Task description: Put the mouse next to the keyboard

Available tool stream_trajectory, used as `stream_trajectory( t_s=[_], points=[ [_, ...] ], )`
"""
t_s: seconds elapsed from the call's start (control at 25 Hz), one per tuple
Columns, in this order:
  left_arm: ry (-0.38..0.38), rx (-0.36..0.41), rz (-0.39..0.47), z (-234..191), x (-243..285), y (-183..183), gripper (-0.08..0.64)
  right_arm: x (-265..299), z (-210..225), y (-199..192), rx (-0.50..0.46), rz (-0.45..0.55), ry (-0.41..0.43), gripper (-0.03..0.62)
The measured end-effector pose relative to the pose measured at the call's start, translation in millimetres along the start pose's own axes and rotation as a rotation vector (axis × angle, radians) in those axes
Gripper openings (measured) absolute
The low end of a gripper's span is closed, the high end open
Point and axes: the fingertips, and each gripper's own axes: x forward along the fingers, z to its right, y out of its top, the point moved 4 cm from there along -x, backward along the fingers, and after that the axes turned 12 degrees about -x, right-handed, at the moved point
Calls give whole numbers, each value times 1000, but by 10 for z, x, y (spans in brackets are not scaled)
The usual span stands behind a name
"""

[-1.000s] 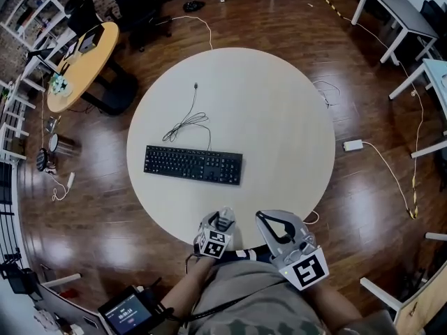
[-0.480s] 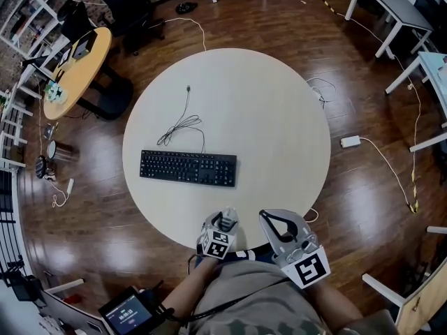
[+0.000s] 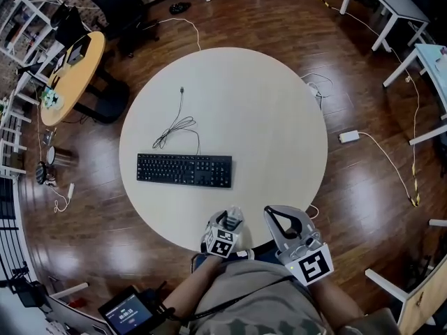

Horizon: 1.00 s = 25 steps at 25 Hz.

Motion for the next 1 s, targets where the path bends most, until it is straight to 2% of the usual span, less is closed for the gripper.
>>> stream_trajectory(
  t_s=[0.56, 1.0],
  points=[
    [-52, 52, -31, 266, 181, 185, 308, -76, 206, -122, 9, -21, -39, 5],
    [-80, 48, -44, 398, 332, 309, 313, -99, 410, -241, 17, -43, -89, 5]
  ],
)
